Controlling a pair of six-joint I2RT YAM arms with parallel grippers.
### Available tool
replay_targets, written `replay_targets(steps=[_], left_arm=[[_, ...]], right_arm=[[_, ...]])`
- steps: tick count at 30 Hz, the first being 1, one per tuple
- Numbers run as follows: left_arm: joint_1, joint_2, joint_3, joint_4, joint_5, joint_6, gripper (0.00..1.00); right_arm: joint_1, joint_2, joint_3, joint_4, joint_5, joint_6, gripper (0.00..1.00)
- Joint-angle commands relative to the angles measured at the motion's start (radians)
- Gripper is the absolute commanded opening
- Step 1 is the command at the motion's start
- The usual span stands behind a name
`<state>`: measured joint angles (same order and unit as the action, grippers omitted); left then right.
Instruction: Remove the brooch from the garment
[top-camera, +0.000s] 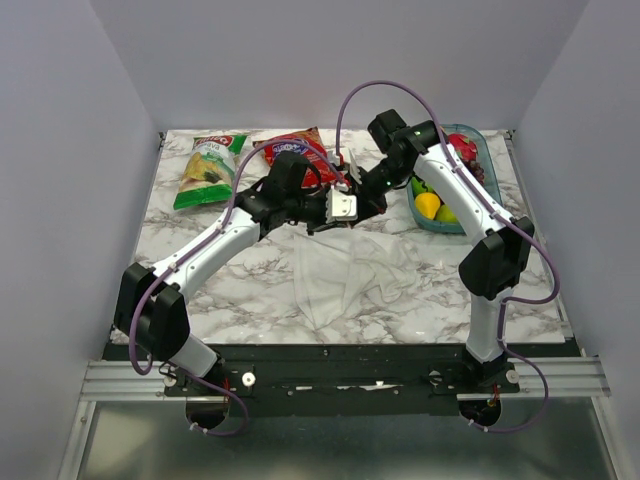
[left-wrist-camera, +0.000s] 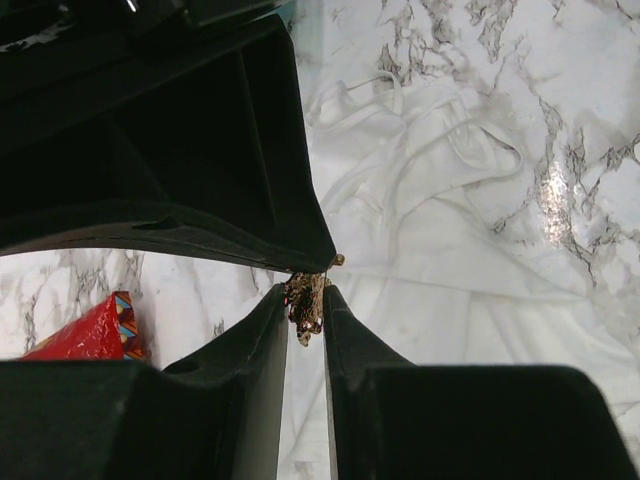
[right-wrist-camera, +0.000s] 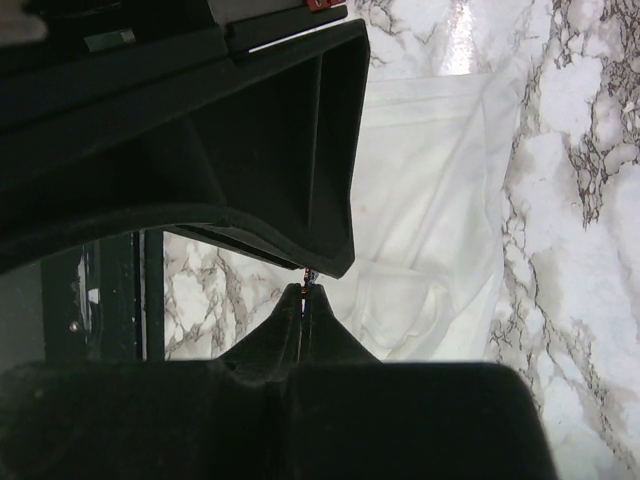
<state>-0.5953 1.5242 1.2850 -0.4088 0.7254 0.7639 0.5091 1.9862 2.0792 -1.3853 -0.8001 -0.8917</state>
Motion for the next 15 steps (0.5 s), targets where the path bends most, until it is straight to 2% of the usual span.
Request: replay_targets(steps=[1,15], left_arm=[[-0.018,0.008,-0.036,-0.1,-0.06,0.069,0.27],[-0.018,0.01,-0.046,-0.114,-0.087,0.091,0.32]], right_arm=[[0.0,-0.03,0.018,-0.136,-0.063,0.005,0.0],[0.0,-0.021,0.033,-0.126,-0.06,0.016,0.0]])
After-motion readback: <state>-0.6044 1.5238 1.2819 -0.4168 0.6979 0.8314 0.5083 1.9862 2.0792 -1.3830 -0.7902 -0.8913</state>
